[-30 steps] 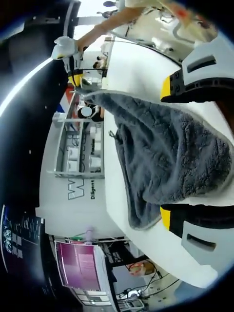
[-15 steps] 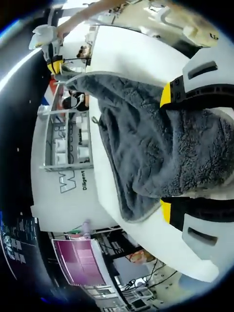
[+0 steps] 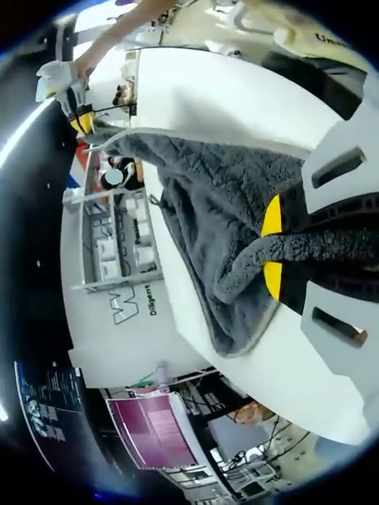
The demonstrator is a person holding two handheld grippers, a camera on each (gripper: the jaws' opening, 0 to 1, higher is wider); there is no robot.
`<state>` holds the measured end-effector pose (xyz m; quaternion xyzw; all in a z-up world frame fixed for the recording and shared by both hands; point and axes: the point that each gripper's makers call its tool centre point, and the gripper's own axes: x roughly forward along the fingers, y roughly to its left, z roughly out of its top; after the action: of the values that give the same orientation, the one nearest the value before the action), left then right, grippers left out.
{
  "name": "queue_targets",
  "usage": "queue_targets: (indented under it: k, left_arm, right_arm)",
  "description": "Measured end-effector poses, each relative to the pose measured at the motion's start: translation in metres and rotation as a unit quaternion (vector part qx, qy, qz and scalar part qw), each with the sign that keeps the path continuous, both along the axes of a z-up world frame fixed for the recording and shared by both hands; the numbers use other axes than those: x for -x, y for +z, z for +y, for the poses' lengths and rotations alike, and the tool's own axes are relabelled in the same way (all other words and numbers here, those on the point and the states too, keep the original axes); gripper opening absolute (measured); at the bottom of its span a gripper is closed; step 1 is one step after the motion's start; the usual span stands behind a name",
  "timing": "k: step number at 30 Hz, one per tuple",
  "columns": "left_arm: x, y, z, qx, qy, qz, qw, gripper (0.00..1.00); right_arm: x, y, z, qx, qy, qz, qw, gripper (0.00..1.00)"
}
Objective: Fold the towel on the table until its edges align and the towel forms a compact rectangular stack.
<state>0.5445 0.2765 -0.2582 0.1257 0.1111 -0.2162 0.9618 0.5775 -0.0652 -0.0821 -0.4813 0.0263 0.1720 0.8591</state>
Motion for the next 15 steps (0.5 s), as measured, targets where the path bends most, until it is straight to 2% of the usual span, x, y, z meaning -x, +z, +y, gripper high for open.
queue_targets:
  k: [2,8,15]
  left_arm:
    - [-0.001,-0.004,0.008,-0.007,0.010,0.004,0.9999,0.06]
    - [-0.004,-0.004,0.025,0.007,0.029,0.002,0.9996,0.05]
    - [-0.004,-0.005,0.030,0.011,0.035,0.002,0.9993,0.05]
  right_arm:
    - [-0.003,-0.006,-0.009,0.003,-0.008,0.006,0.9999,0.00]
    - [-0.013,-0.024,-0.053,0.003,-0.050,0.028,0.9984,0.00]
    - [-0.017,-0.037,-0.106,0.003,-0.103,0.039,0.9939,0.00]
